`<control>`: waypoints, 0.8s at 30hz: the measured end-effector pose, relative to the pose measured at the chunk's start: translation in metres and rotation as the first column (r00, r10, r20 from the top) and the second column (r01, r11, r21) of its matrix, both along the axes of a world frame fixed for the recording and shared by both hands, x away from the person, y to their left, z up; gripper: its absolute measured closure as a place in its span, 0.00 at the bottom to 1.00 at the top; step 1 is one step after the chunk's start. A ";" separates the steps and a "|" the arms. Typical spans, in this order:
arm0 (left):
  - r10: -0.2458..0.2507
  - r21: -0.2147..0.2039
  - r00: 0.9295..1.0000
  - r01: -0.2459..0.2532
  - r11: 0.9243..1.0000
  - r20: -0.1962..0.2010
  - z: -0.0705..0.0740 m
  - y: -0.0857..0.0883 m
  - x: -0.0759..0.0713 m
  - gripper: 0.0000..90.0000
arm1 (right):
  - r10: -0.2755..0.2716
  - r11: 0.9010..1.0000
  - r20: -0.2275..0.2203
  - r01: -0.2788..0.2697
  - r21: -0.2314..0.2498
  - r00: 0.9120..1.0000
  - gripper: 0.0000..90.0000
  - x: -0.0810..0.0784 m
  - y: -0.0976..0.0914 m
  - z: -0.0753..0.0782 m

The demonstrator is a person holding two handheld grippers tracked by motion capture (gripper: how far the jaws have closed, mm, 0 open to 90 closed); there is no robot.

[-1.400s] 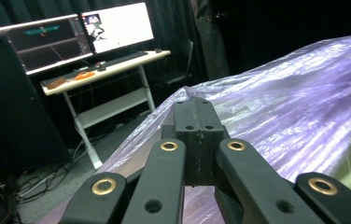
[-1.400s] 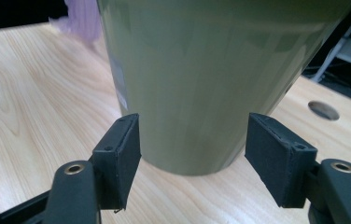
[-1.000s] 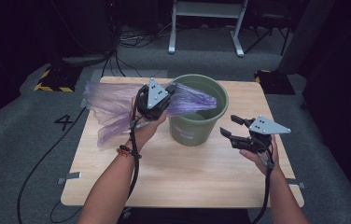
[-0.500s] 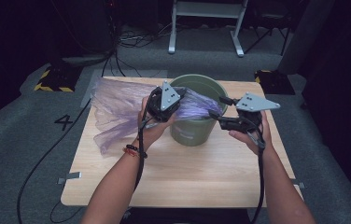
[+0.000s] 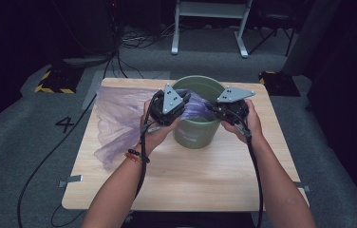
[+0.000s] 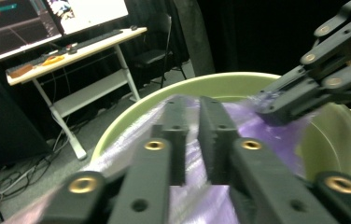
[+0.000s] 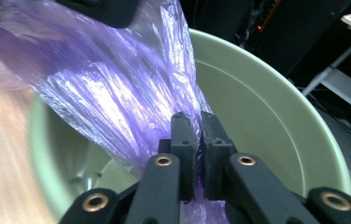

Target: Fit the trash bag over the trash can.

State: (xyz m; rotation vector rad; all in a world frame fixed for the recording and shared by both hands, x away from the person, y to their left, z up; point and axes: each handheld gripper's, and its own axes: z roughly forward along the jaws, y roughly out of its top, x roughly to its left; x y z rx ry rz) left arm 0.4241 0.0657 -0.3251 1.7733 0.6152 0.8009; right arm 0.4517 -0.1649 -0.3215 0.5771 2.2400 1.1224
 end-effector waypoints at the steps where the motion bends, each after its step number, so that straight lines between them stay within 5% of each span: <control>1: -0.007 -0.009 1.000 0.007 1.000 -0.004 0.001 0.002 -0.003 0.74 | -0.003 1.000 -0.004 0.003 0.000 1.000 0.98 0.001 0.000 -0.001; 2: -0.018 -0.030 1.000 0.018 0.999 -0.019 0.000 0.006 -0.011 0.58 | -0.013 1.000 -0.001 0.013 -0.009 1.000 0.99 0.003 0.001 -0.003; 5: -0.018 -0.057 0.999 0.016 0.998 -0.031 -0.006 0.012 -0.023 0.41 | -0.022 1.000 0.007 0.022 -0.017 1.000 0.99 0.004 0.001 -0.004; 9: -0.004 -0.002 1.000 0.004 1.000 -0.019 -0.026 0.023 -0.042 0.27 | -0.032 0.999 0.006 0.032 0.001 0.999 0.99 0.006 -0.005 -0.006; 11: -0.013 0.014 0.998 0.014 1.000 -0.055 -0.036 0.027 -0.045 0.18 | -0.043 0.999 -0.003 0.043 0.001 0.999 0.99 0.007 -0.007 -0.007; 15: 0.020 0.090 0.997 -0.012 0.996 -0.081 -0.061 0.034 -0.048 0.17 | -0.039 0.999 0.000 0.039 0.006 0.999 0.99 0.007 -0.007 -0.008; 20: 0.056 0.080 0.991 -0.046 0.996 -0.123 -0.078 0.050 -0.038 0.21 | -0.039 0.999 -0.002 0.039 -0.002 0.999 0.98 0.009 -0.006 -0.010; 23: 0.096 0.106 0.986 -0.082 0.991 -0.138 -0.084 0.057 -0.029 0.38 | -0.043 0.999 -0.005 0.043 -0.003 0.999 0.98 0.010 -0.007 -0.011; 24: 0.121 0.114 0.982 -0.106 0.988 -0.142 -0.086 0.062 -0.024 0.53 | -0.043 0.999 -0.008 0.043 0.001 0.999 0.98 0.011 -0.007 -0.012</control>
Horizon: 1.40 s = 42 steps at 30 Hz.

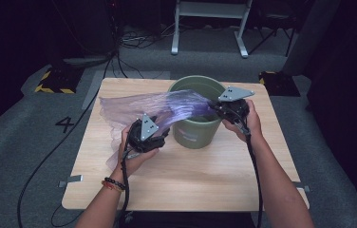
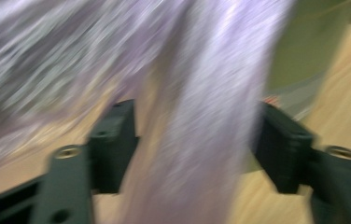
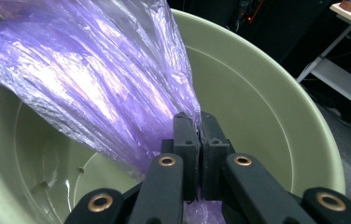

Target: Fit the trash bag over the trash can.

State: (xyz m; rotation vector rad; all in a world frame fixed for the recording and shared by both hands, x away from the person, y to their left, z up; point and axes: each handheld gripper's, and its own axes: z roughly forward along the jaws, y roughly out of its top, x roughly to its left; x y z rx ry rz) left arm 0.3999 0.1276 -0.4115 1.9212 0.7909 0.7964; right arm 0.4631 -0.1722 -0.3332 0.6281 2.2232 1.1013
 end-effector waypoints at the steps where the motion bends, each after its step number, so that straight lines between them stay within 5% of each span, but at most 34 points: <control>1: 0.000 0.000 1.000 0.000 1.000 0.000 0.000 0.000 0.000 0.60 | 0.000 1.000 0.000 0.000 0.000 1.000 0.98 0.000 0.000 0.000; 2: 0.010 0.003 1.000 -0.010 1.000 0.006 0.000 0.002 0.002 0.60 | 0.000 1.000 -0.002 0.000 0.002 1.000 0.97 0.000 0.000 0.000; 6: 0.010 0.029 0.999 -0.011 1.000 0.035 0.003 0.005 0.004 0.94 | 0.000 1.000 -0.003 0.000 0.006 1.000 0.91 0.000 0.000 -0.002; 9: 0.006 0.019 0.998 -0.007 1.000 0.060 0.008 0.007 0.003 0.99 | -0.009 1.000 0.001 0.009 0.005 1.000 0.87 -0.001 -0.001 -0.002; 15: 0.006 -0.012 0.995 -0.005 1.000 0.096 0.023 0.007 0.000 1.00 | -0.025 0.999 0.008 0.025 0.031 1.000 0.47 -0.005 0.000 0.001; 19: 0.005 -0.023 0.992 -0.002 1.000 0.130 0.038 0.005 -0.004 1.00 | -0.012 0.999 0.053 0.009 0.051 0.999 0.38 -0.015 0.006 0.009; 25: -0.010 -0.008 0.990 0.011 1.000 0.140 0.055 -0.002 -0.006 1.00 | 0.037 0.997 0.094 -0.043 0.062 0.995 0.40 -0.027 0.014 0.020; 32: -0.043 0.031 0.987 0.038 0.999 0.154 0.073 -0.019 -0.007 1.00 | 0.162 0.980 0.128 -0.175 0.094 0.978 0.42 -0.045 0.027 0.025; 40: -0.086 0.033 0.983 0.081 0.996 0.162 0.082 -0.037 -0.008 1.00 | 0.190 0.978 0.139 -0.200 0.065 0.972 0.41 -0.051 0.037 0.019; 42: -0.098 0.039 0.982 0.093 0.995 0.161 0.083 -0.042 -0.008 0.99 | 0.161 0.986 0.159 -0.167 0.027 0.974 0.53 -0.052 0.039 0.015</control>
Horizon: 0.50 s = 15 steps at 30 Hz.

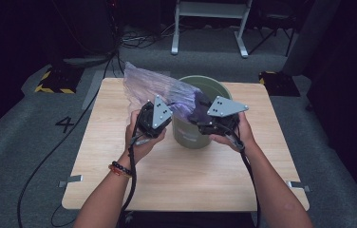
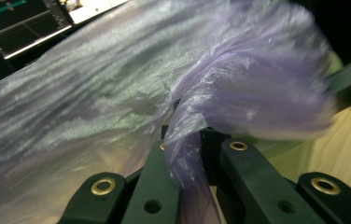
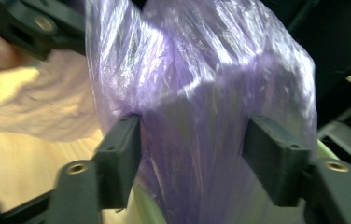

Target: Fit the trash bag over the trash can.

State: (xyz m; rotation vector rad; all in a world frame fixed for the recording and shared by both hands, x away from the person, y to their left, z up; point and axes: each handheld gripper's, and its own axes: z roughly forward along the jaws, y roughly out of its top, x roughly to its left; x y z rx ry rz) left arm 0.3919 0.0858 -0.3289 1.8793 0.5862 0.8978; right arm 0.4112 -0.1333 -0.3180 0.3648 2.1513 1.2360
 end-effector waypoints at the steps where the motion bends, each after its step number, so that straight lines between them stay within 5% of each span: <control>1: -0.005 -0.001 1.000 0.005 1.000 -0.002 0.000 -0.002 0.000 0.99 | -0.010 1.000 0.004 0.010 -0.003 1.000 0.62 0.000 0.000 -0.001; 6: -0.020 -0.002 1.000 0.020 1.000 0.000 -0.001 -0.008 0.000 0.97 | -0.029 1.000 -0.017 0.029 0.012 0.999 0.95 0.008 -0.007 -0.005; 8: -0.013 -0.019 1.000 0.013 1.000 -0.004 -0.002 -0.009 0.000 0.89 | -0.043 0.999 -0.030 0.043 0.023 0.999 0.99 0.011 -0.011 -0.006; 11: -0.002 -0.057 1.000 0.000 0.998 -0.023 -0.003 -0.007 0.002 0.66 | -0.073 0.996 -0.056 0.076 0.055 0.996 1.00 0.017 -0.020 -0.009; 12: -0.011 -0.074 0.999 0.008 0.997 -0.042 -0.004 -0.005 0.003 0.51 | -0.090 0.992 -0.078 0.096 0.078 0.993 1.00 0.021 -0.027 -0.011; 15: -0.003 -0.066 0.999 0.000 0.998 -0.049 -0.009 -0.004 0.001 0.37 | -0.105 0.990 -0.093 0.113 0.089 0.990 1.00 0.024 -0.032 -0.013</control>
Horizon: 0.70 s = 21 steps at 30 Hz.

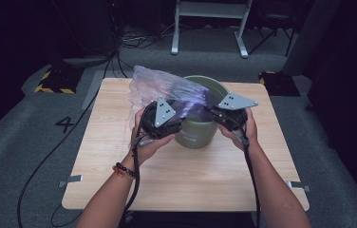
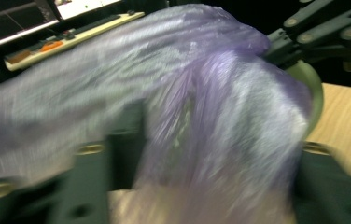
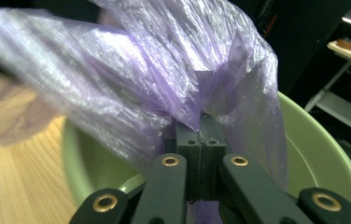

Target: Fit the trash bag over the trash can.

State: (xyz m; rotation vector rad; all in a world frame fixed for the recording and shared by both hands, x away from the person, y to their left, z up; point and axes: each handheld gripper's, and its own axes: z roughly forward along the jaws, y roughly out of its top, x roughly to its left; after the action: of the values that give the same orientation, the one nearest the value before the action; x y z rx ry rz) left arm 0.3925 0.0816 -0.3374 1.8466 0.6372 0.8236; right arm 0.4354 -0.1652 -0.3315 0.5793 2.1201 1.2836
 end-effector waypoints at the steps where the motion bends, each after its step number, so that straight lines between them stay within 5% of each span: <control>1: 0.000 0.014 1.000 0.000 1.000 -0.001 -0.002 0.000 -0.001 0.33 | -0.004 1.000 -0.004 0.004 0.002 1.000 1.00 0.001 -0.003 -0.001; 5: 0.003 0.035 1.000 -0.002 0.999 -0.018 -0.011 0.007 -0.004 0.25 | -0.026 1.000 -0.009 0.026 0.002 1.000 1.00 0.004 -0.011 -0.005; 10: 0.010 0.056 0.998 -0.006 0.998 -0.058 -0.026 0.020 -0.006 0.28 | -0.041 0.999 -0.023 0.042 0.013 0.999 0.99 0.008 -0.022 -0.007; 11: 0.009 0.070 0.998 -0.005 0.998 -0.055 -0.028 0.021 -0.006 0.47 | -0.045 0.999 -0.032 0.046 0.016 0.998 0.99 0.010 -0.025 -0.009; 13: -0.003 0.082 0.998 0.008 0.997 -0.063 -0.032 0.024 -0.007 0.54 | -0.046 0.999 -0.035 0.047 0.017 0.998 0.99 0.010 -0.026 -0.009; 17: -0.013 0.102 0.998 0.018 0.995 -0.054 -0.033 0.027 -0.009 0.94 | -0.051 0.998 -0.037 0.052 0.018 0.998 0.94 0.011 -0.028 -0.011; 19: -0.003 0.116 1.000 0.006 0.993 -0.028 -0.031 0.027 -0.011 0.98 | -0.051 0.998 -0.038 0.052 0.021 0.998 0.91 0.011 -0.028 -0.011; 21: -0.001 0.124 1.000 0.004 0.992 -0.021 -0.029 0.026 -0.011 0.99 | -0.043 0.999 -0.042 0.044 0.020 0.998 0.77 0.011 -0.027 -0.012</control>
State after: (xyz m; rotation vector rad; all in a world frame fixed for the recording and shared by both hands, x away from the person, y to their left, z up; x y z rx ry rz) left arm 0.3817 0.1076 -0.3661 1.9698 0.6088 0.8597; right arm 0.4463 -0.1921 -0.3432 0.6626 2.1183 1.2810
